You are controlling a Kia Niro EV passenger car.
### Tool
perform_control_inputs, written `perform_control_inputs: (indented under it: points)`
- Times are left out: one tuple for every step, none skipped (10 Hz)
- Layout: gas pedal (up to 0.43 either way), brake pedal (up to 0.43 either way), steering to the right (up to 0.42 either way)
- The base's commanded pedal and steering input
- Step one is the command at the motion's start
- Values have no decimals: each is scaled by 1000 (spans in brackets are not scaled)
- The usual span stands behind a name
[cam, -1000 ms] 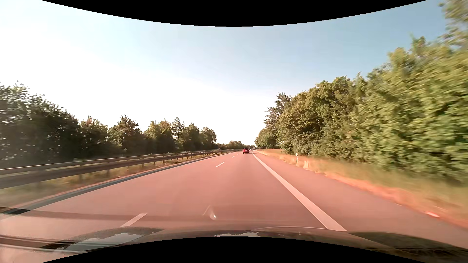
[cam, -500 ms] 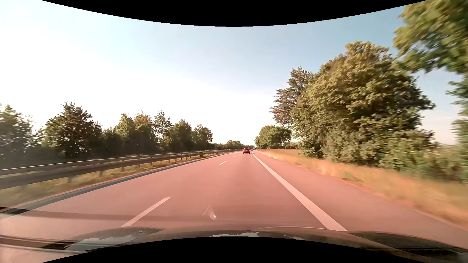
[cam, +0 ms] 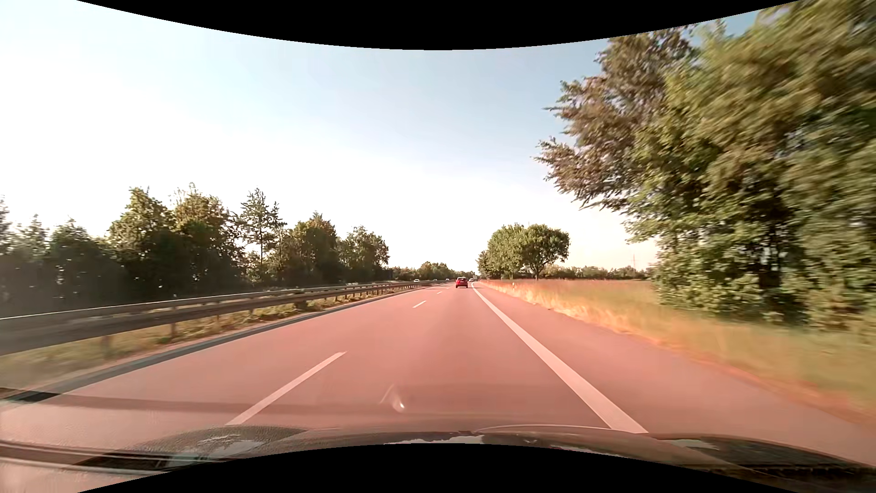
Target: Follow the waypoints while adhering to traffic rules and regulations
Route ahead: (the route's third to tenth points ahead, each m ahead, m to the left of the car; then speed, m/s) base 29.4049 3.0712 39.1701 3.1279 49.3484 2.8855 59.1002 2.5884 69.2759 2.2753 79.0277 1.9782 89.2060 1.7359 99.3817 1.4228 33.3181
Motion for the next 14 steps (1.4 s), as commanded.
perform_control_inputs:
  points:
    - [358,6,0]
    - [358,6,0]
    - [358,6,0]
    - [358,6,0]
    - [358,6,0]
    - [358,6,0]
    - [358,6,0]
    - [358,6,0]
    - [358,6,0]
    - [358,6,0]
    - [358,6,1]
    - [358,6,0]
    - [358,6,0]
    - [358,6,1]
